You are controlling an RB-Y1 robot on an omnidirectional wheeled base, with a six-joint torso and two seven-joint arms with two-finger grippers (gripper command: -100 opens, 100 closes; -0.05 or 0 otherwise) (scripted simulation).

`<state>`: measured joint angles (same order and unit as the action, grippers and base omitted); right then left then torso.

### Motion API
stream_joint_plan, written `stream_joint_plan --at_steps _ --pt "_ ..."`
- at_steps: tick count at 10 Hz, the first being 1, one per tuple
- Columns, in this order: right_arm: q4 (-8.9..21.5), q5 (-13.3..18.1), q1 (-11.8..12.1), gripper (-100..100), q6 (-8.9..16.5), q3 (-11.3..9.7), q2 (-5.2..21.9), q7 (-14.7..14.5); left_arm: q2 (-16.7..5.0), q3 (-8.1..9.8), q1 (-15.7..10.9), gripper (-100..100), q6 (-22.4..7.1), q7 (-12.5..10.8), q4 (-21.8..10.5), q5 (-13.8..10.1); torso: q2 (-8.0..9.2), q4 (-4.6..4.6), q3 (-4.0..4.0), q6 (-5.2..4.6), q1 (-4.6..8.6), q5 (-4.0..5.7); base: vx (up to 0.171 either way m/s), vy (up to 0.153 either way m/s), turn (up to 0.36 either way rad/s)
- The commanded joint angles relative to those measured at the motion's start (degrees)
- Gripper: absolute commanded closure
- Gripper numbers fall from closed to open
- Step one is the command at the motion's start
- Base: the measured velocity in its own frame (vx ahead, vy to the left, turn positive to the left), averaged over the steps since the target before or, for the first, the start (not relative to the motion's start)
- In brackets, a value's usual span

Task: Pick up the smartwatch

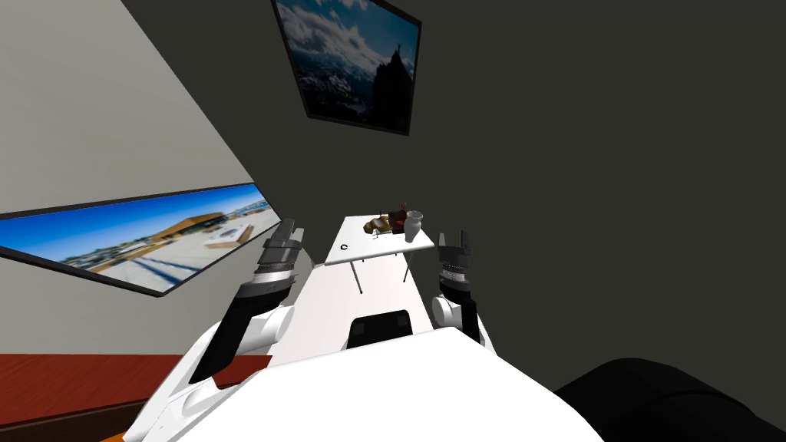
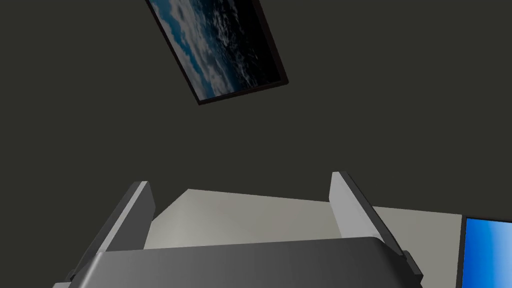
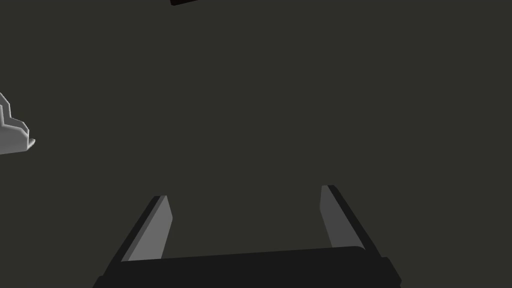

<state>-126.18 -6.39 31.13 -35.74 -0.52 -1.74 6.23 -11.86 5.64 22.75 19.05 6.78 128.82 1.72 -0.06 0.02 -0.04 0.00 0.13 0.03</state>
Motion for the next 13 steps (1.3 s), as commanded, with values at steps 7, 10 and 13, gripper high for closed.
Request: stream_joint_plan --at_steps 7,10,13 --pt "0.0 0.0 0.0 0 0.0 0.0 0.0 0.0 -9.3 2.14 -4.9 -100 -12.8 0.1 -3.3 0.4 -0.03 0.01 -0.02 -0.01 0.07 0.02 0.021 -0.064 0.05" --pt "0.0 0.0 0.0 0 0.0 0.0 0.0 0.0 -11.8 2.59 -6.2 -100 -17.0 0.2 -4.7 0.5 -0.02 0.01 -0.01 0.0 0.04 0.01 0.018 -0.053 0.023" --pt "0.0 0.0 0.0 0 0.0 0.0 0.0 0.0 -14.1 2.89 -7.3 -100 -21.1 0.4 -6.3 0.6 -0.03 0.01 -0.02 -0.01 0.04 0.01 0.019 -0.052 0.004"
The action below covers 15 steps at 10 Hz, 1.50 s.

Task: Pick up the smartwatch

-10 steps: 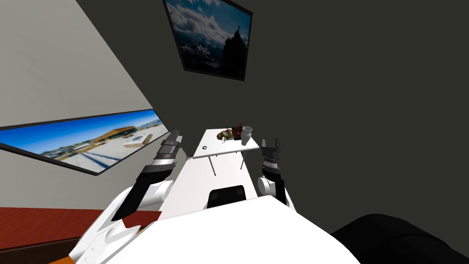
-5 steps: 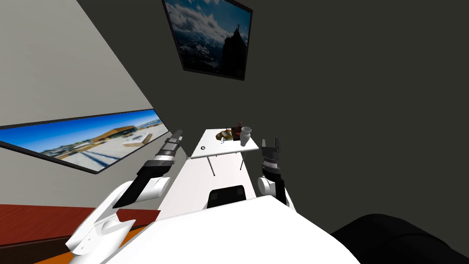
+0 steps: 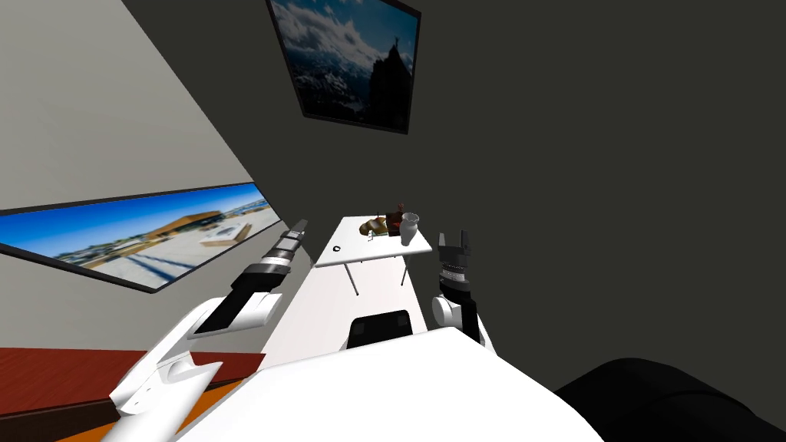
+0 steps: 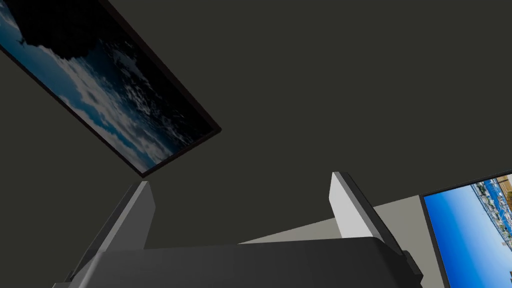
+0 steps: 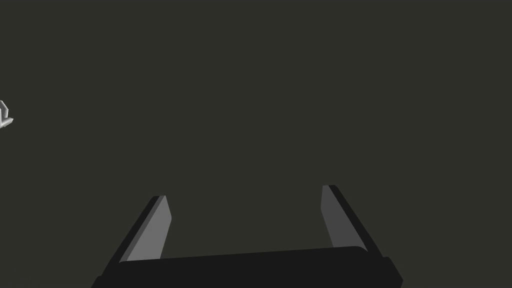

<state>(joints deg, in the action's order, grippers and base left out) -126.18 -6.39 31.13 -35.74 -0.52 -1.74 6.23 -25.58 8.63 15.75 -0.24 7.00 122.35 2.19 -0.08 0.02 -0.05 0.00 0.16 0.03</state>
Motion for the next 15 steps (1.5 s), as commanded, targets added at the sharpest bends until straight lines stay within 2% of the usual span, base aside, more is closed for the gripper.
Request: stream_joint_plan --at_steps 1,3,4,5,6,8,9,11,13,15 --pt "0.0 0.0 0.0 0 0.0 0.0 0.0 0.0 -0.3 -0.1 -0.3 -100 -1.8 0.2 0.2 0.2 0.0 0.0 0.0 0.0 0.0 0.0 0.009 -0.036 0.0" --pt "0.0 0.0 0.0 0 0.0 0.0 0.0 0.0 -2.3 0.04 -1.1 -100 -5.4 0.5 -1.5 0.3 0.03 -0.01 0.02 0.0 0.0 0.0 0.017 -0.054 -0.023" --pt "0.0 0.0 0.0 0 0.0 0.0 0.0 0.0 -2.3 0.04 -1.1 -100 -6.0 0.5 -1.5 0.3 -0.02 0.0 -0.01 -0.01 0.05 0.01 0.024 -0.043 -0.012" --pt "0.0 0.0 0.0 0 0.0 0.0 0.0 0.0 -3.2 0.06 -1.4 -100 -7.9 0.8 -2.4 0.4 -0.02 0.0 -0.01 0.0 0.0 0.01 0.022 -0.041 -0.032" --pt "0.0 0.0 0.0 0 0.0 0.0 0.0 0.0 -3.2 0.06 -1.4 -100 -8.1 0.8 -2.4 0.4 -0.01 0.0 -0.01 0.0 -0.02 0.0 0.012 -0.034 -0.015" --pt "0.0 0.0 0.0 0 0.0 0.0 0.0 0.0 -4.8 -0.01 -1.8 -100 -11.7 1.3 -4.3 0.5 0.01 0.0 0.0 -0.01 -0.01 0.0 0.02 -0.053 -0.072" --pt "0.0 0.0 0.0 0 0.0 0.0 0.0 0.0 -4.8 -0.01 -1.8 -100 -12.4 1.3 -4.3 0.5 -0.03 0.01 -0.02 -0.01 0.05 0.01 0.023 -0.043 -0.018" --pt "0.0 0.0 0.0 0 0.0 0.0 0.0 0.0 -6.2 -0.27 -1.9 -100 -16.4 2.0 -6.3 0.7 -0.02 0.0 -0.01 -0.01 -0.03 0.0 0.028 -0.044 -0.084" --pt "0.0 0.0 0.0 0 0.0 0.0 0.0 0.0 -6.8 -0.46 -1.9 -100 -18.9 2.4 -7.4 0.7 -0.06 0.01 -0.04 -0.01 0.04 0.01 0.032 -0.052 -0.072" --pt "0.0 0.0 0.0 0 0.0 0.0 0.0 0.0 -7.8 -0.91 -1.7 -100 -22.6 3.2 -9.6 0.8 -0.02 0.01 -0.01 -0.01 -0.05 -0.01 0.027 -0.033 -0.12"
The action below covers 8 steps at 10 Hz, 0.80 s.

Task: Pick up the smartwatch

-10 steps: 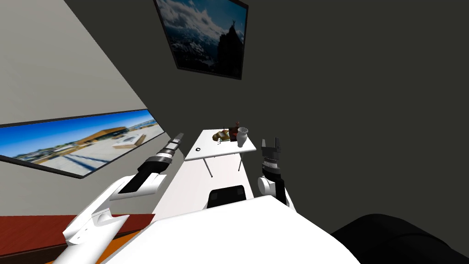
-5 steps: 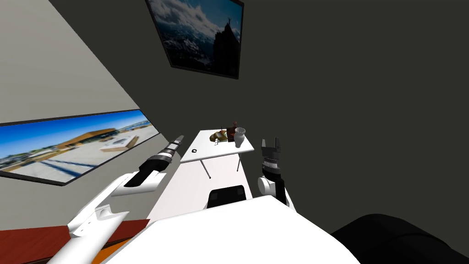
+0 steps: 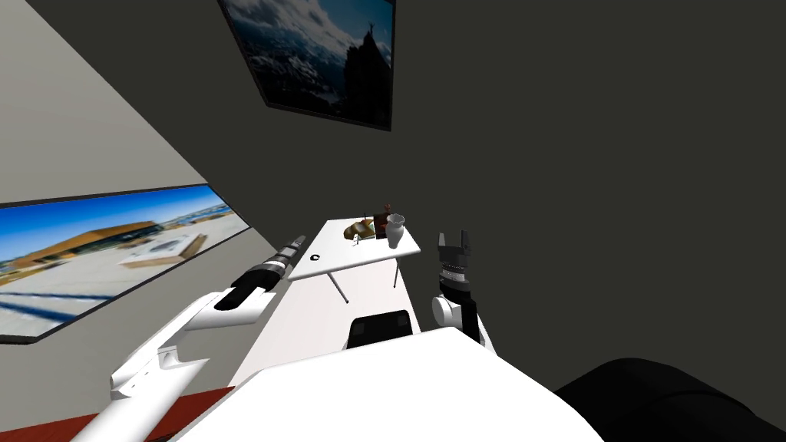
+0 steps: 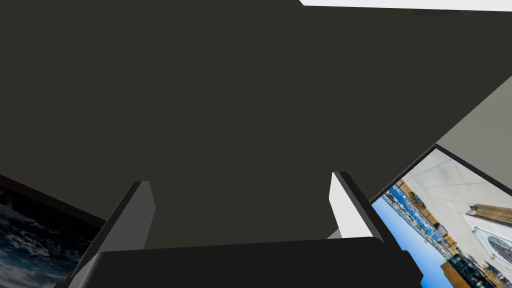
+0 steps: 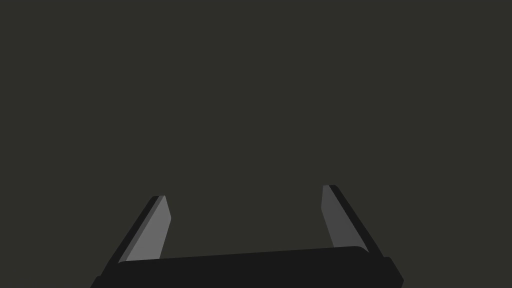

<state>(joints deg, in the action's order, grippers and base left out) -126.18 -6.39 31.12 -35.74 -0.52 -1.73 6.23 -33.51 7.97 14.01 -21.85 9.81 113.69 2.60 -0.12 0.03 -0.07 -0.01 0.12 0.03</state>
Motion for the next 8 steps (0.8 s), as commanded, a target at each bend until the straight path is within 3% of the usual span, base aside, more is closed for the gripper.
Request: stream_joint_plan --at_steps 1,8 --pt "0.0 0.0 0.0 0 0.0 0.0 0.0 0.0 -0.3 -0.47 0.2 -100 -2.9 0.8 -2.0 0.4 0.0 0.0 0.0 0.0 0.0 0.0 0.041 -0.051 -0.142" --pt "0.0 0.0 0.0 0 0.0 0.0 0.0 0.0 -2.1 -1.54 1.1 -100 -13.3 2.8 -7.0 0.4 0.01 0.0 0.01 0.02 -0.03 -0.01 0.035 -0.032 -0.095"
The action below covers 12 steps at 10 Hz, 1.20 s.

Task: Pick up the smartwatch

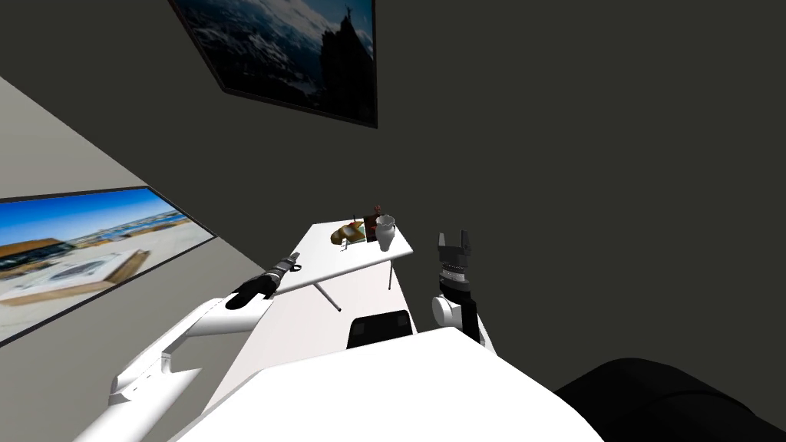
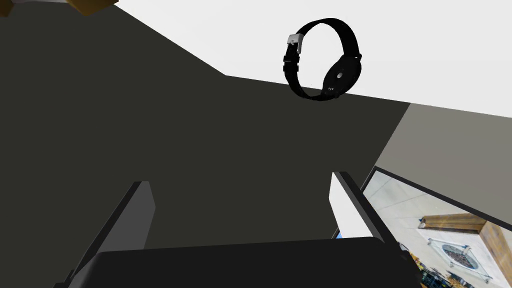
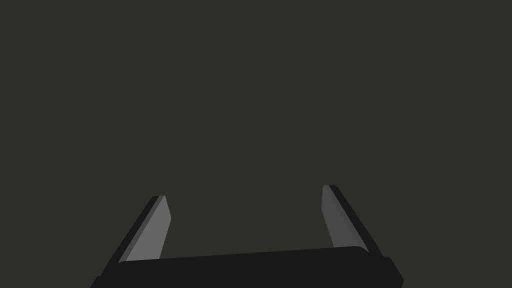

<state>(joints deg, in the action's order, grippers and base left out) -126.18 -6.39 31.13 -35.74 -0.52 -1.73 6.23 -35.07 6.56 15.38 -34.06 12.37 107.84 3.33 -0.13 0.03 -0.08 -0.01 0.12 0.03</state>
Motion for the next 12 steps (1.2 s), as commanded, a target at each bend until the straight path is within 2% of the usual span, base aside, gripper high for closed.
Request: stream_joint_plan --at_steps 1,2,7,8,9,10,12 --pt "0.0 0.0 0.0 0 0.0 0.0 0.0 0.0 -0.8 -0.32 0.0 -100 -2.9 0.6 -2.0 -0.3 0.0 0.0 0.0 0.0 0.0 0.0 0.047 -0.029 -0.118" --pt "0.0 0.0 0.0 0 0.0 0.0 0.0 0.0 -0.8 -0.32 0.0 -100 -2.9 0.6 -2.0 -0.3 -0.03 0.01 -0.02 0.02 -0.04 0.0 0.037 -0.012 -0.03" --pt "0.0 0.0 0.0 0 0.0 0.0 0.0 0.0 -1.8 -1.11 1.3 -100 -9.5 1.7 -6.2 -0.5 -0.05 0.01 -0.03 0.03 -0.08 -0.01 0.054 -0.015 -0.08" --pt "0.0 0.0 0.0 0 0.0 0.0 0.0 0.0 -2.0 -0.89 1.0 -100 -8.9 1.6 -5.2 -0.9 -0.12 0.03 -0.07 0.02 -0.07 -0.01 0.039 -0.005 -0.017" --pt "0.0 0.0 0.0 0 0.0 0.0 0.0 0.0 -2.1 -0.91 1.0 0 -9.2 1.7 -5.3 -1.0 -0.03 0.01 -0.02 0.03 -0.09 -0.01 0.006 -0.001 0.003" --pt "0.0 0.0 0.0 0 0.0 0.0 0.0 0.0 -1.8 -0.82 0.2 -100 -8.2 1.6 -7.2 -0.7 0.08 -0.02 0.04 0.04 -0.11 -0.01 0.011 0.012 -0.052" --pt "0.0 0.0 0.0 0 0.0 0.0 0.0 0.0 -1.5 -0.73 -0.5 -100 -7.3 1.5 -9.0 -0.4 0.09 -0.02 0.05 0.03 -0.21 -0.04 0.015 0.026 -0.051"
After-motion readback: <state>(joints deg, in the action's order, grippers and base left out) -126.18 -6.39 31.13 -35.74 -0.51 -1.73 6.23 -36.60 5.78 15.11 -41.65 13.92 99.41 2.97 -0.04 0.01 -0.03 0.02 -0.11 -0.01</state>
